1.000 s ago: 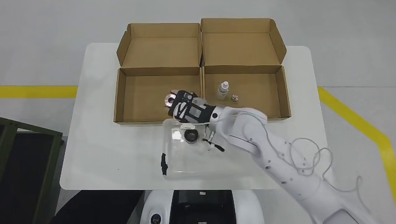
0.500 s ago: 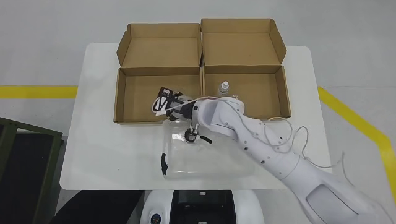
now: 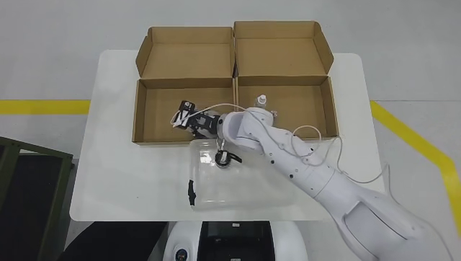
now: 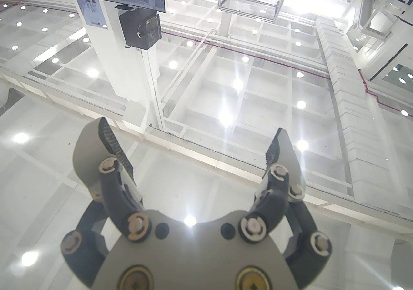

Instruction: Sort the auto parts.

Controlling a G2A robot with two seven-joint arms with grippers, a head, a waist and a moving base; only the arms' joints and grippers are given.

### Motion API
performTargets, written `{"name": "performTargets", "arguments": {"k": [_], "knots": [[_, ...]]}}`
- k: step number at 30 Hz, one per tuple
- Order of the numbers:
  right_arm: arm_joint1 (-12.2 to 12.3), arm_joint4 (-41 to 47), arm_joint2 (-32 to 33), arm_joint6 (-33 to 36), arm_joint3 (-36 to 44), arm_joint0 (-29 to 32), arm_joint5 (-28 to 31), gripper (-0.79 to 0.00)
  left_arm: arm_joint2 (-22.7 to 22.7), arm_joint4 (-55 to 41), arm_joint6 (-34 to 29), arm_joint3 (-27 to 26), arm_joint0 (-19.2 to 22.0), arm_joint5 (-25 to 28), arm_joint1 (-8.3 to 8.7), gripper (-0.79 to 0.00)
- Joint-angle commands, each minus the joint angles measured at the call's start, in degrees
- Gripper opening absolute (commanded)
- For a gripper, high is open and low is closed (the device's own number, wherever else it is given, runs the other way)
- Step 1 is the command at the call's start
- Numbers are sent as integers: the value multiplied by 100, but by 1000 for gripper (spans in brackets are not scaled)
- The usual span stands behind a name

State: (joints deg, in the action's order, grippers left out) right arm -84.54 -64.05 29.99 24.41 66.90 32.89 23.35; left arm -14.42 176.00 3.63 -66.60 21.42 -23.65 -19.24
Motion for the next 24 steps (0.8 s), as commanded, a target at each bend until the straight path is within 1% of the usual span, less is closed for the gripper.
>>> {"name": "performTargets", "arguments": {"k": [1, 9, 19, 20, 23, 24], "knots": [[-46, 9, -9, 3, -116, -45, 33, -785, 0, 0, 0, 0, 0, 0, 0, 0], [-159, -81, 82, -31, -298, -230, 126, -785, 0, 0, 0, 0, 0, 0, 0, 0], [-339, -86, 50, -22, -742, -338, 262, -785, 0, 0, 0, 0, 0, 0, 0, 0], [-356, -90, 50, -22, -789, -349, 263, -773, 0, 0, 0, 0, 0, 0, 0, 0], [-406, -96, 48, -21, -933, -378, 289, -637, 0, 0, 0, 0, 0, 0, 0, 0], [-422, -100, 49, -25, -977, -386, 293, -613, 0, 0, 0, 0, 0, 0, 0, 0]]}}
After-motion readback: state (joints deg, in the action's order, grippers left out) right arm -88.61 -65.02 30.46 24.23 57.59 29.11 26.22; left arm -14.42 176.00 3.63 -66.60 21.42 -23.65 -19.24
